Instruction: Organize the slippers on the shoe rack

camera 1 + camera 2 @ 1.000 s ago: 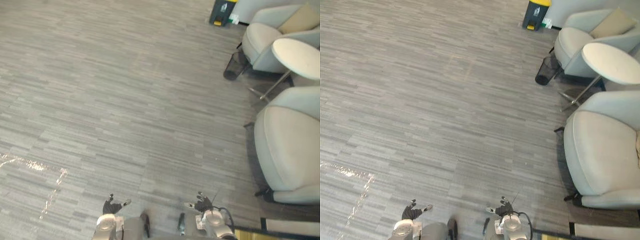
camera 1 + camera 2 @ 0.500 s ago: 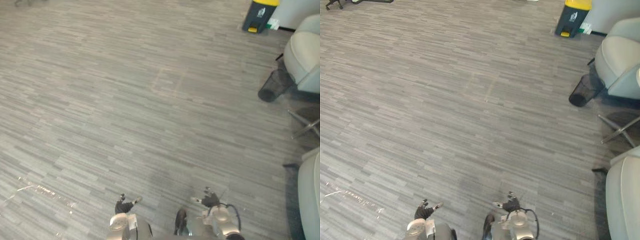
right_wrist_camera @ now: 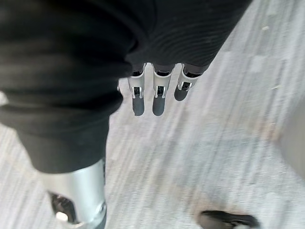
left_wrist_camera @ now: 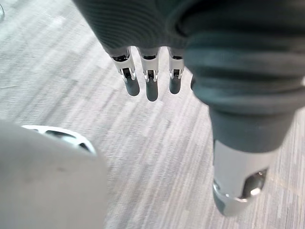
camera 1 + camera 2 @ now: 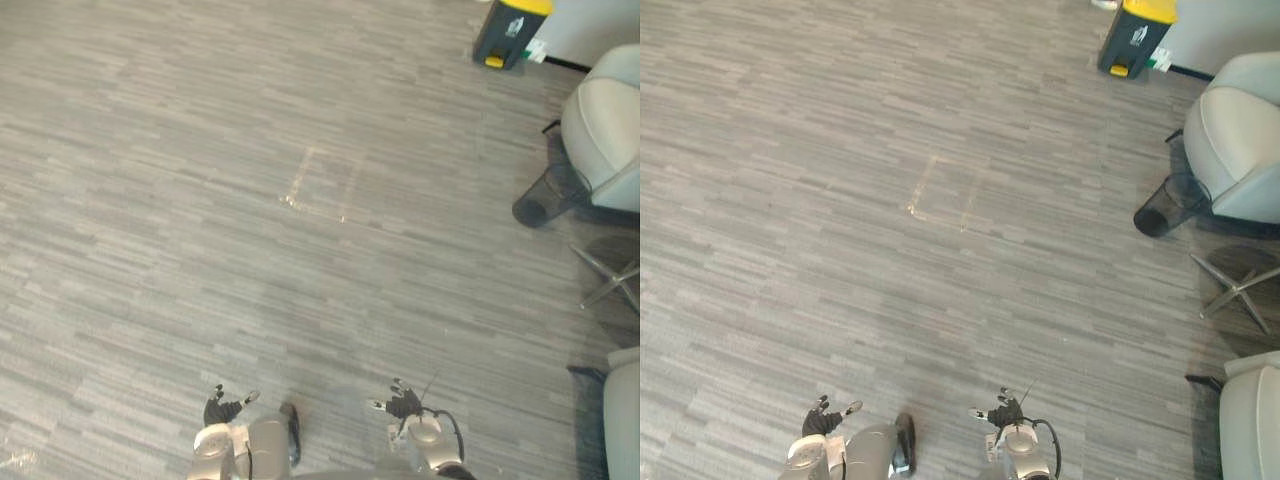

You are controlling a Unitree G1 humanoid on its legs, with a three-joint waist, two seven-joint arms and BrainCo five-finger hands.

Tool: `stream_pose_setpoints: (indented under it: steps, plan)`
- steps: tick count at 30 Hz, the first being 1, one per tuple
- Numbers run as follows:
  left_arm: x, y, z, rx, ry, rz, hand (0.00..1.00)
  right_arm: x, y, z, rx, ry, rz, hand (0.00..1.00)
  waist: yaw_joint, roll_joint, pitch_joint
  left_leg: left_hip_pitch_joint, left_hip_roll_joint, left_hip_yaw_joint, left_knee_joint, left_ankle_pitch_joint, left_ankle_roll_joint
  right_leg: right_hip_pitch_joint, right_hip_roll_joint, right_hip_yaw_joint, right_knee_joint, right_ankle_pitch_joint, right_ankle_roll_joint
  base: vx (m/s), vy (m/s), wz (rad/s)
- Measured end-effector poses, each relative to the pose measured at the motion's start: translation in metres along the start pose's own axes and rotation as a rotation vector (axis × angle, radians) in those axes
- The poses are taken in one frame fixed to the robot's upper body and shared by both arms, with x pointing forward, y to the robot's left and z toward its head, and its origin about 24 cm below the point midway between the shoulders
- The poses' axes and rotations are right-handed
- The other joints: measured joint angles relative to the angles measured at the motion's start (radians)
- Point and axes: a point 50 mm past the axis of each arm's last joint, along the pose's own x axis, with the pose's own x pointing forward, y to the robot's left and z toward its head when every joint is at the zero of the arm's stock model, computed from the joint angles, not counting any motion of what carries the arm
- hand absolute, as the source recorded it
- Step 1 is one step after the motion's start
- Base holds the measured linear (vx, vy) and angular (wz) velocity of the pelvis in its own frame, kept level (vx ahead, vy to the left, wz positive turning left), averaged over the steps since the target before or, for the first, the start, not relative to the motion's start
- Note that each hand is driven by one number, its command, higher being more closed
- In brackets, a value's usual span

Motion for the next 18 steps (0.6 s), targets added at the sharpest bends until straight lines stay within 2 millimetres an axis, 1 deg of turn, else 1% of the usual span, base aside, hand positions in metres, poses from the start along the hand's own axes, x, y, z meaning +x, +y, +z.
stream_pose_setpoints:
  steps: [1,2,3,4,5,6,7,8,9,10,11,12,13,14,15,16,17,18]
  plan:
    - [-0.001,0.0,-0.003,0.003,0.008,0.0,0.0,0.0,-0.001,0.001,0.0,-0.008,0.0,0.0,-0.004,0.007,0.0,0.037,0.0,-0.003,-0.024,-0.005,0.0,-0.034,0.003,-0.022,0.04,-0.021,-0.021,0.41,0.089,-0.06]
    - [-0.002,-0.001,-0.005,0.017,0.01,-0.008,0.0,0.0,-0.002,0.006,-0.006,-0.031,0.0,0.0,-0.015,0.017,-0.001,0.106,0.002,-0.014,-0.078,-0.006,-0.002,-0.093,0.013,-0.088,0.049,-0.063,-0.043,0.42,0.064,0.04]
    - [-0.002,-0.003,-0.005,0.024,0.011,-0.014,0.0,0.001,-0.003,0.009,-0.012,-0.044,-0.001,0.0,-0.028,0.03,0.008,0.154,0.009,-0.02,-0.111,-0.006,-0.003,-0.13,0.036,-0.125,0.008,-0.092,-0.059,0.51,0.037,0.19]
    - [-0.002,-0.005,-0.005,0.029,0.012,-0.022,0.0,0.001,-0.005,0.011,-0.016,-0.057,-0.003,0.0,-0.039,0.032,0.008,0.187,0.019,-0.032,-0.134,-0.006,-0.003,-0.16,0.066,-0.148,-0.061,-0.114,-0.066,0.53,-0.033,0.43]
    - [-0.002,-0.008,-0.004,0.031,0.008,-0.03,0.0,0.001,-0.007,0.015,-0.019,-0.079,-0.008,0.0,-0.053,0.036,0.011,0.219,0.039,-0.054,-0.152,-0.006,-0.003,-0.203,0.112,-0.165,-0.197,-0.12,-0.071,0.55,-0.092,0.69]
    - [-0.002,-0.012,-0.002,0.053,-0.002,-0.046,0.0,0.001,-0.011,0.018,-0.024,-0.097,-0.017,0.0,-0.065,0.037,0.011,0.243,0.055,-0.074,-0.172,-0.006,-0.003,-0.226,0.148,-0.169,-0.375,-0.087,-0.059,0.47,-0.111,0.8]
    - [-0.003,-0.013,-0.002,0.065,-0.004,-0.055,0.0,0.001,-0.012,0.017,-0.026,-0.094,-0.02,0.0,-0.067,0.03,0.011,0.261,0.055,-0.083,-0.19,-0.006,-0.005,-0.232,0.165,-0.172,-0.518,-0.034,-0.053,0.39,-0.102,0.73]
    - [-0.003,-0.014,-0.002,0.078,-0.008,-0.061,0.0,0.0,-0.013,0.012,-0.028,-0.079,-0.021,0.0,-0.067,0.014,0.008,0.286,0.037,-0.101,-0.21,-0.008,-0.021,-0.224,0.169,-0.169,-0.663,0.055,-0.061,0.54,-0.194,0.75]
    - [-0.003,-0.018,-0.002,0.084,-0.005,-0.074,0.0,0.0,-0.019,0.006,-0.025,-0.059,-0.035,0.0,-0.072,0.004,0.001,0.336,0.044,-0.143,-0.215,-0.032,-0.068,-0.219,0.177,-0.139,-0.674,0.205,-0.141,0.55,-0.204,0.5]
    - [-0.004,-0.022,-0.003,0.086,0.001,-0.083,0.0,0.001,-0.023,0.009,-0.038,-0.067,-0.044,0.0,-0.067,0.03,-0.004,0.343,0.066,-0.152,-0.206,-0.03,-0.077,-0.224,0.183,-0.153,-0.636,0.181,-0.136,0.67,-0.252,0.42]
    - [-0.006,-0.029,-0.005,0.085,0.006,-0.1,0.0,0.002,-0.027,0.008,-0.042,-0.056,-0.054,0.0,-0.065,0.056,-0.016,0.321,0.083,-0.175,-0.151,-0.018,-0.098,-0.226,0.187,-0.165,-0.597,0.115,-0.14,0.54,-0.186,0.14]
    - [-0.008,-0.034,-0.006,0.079,0.009,-0.111,0.0,0.002,-0.03,0.006,-0.025,-0.046,-0.066,0.0,-0.068,0.075,-0.02,0.281,0.1,-0.18,-0.052,-0.007,-0.119,-0.213,0.193,-0.178,-0.587,0.079,-0.148,0.54,-0.177,0.22]
    - [-0.007,-0.035,-0.005,0.068,0.009,-0.108,0.0,0.002,-0.032,0.006,-0.022,-0.047,-0.071,0.0,-0.069,0.083,-0.019,0.244,0.112,-0.179,0.044,0.012,-0.15,-0.193,0.197,-0.186,-0.59,0.057,-0.147,0.54,-0.162,0.17]
    - [-0.008,-0.037,-0.004,0.034,0.011,-0.103,0.0,0.001,-0.033,0.007,-0.022,-0.049,-0.074,0.0,-0.07,0.096,-0.013,0.172,0.142,-0.178,0.248,0.081,-0.206,-0.138,0.215,-0.192,-0.609,0.033,-0.15,0.44,-0.117,0.09]
    - [-0.008,-0.036,-0.003,0.017,0.01,-0.095,0.0,0.001,-0.032,0.006,-0.022,-0.049,-0.073,0.0,-0.069,0.099,-0.011,0.137,0.158,-0.177,0.336,0.13,-0.223,-0.108,0.222,-0.193,-0.625,0.022,-0.154,0.52,-0.118,0.0]
    - [-0.008,-0.034,-0.001,-0.013,0.003,-0.081,0.0,-0.001,-0.03,0.005,-0.02,-0.05,-0.069,0.0,-0.062,0.105,-0.006,0.056,0.211,-0.16,0.554,0.144,-0.245,-0.028,0.249,-0.188,-0.663,-0.003,-0.161,0.5,-0.075,-0.11]
    - [-0.007,-0.032,0.002,-0.024,-0.009,-0.074,0.0,-0.001,-0.026,0.004,-0.017,-0.046,-0.06,0.0,-0.055,0.104,-0.004,0.009,0.241,-0.131,0.658,0.113,-0.213,0.03,0.26,-0.184,-0.689,-0.026,-0.171,0.58,-0.056,-0.13]
    - [-0.006,-0.029,0.007,-0.043,-0.026,-0.062,0.0,-0.002,-0.019,0.001,-0.004,-0.038,-0.048,0.0,-0.045,0.089,-0.001,-0.055,0.265,-0.086,0.717,0.081,-0.179,0.104,0.262,-0.177,-0.728,-0.042,-0.166,0.54,-0.028,-0.14]
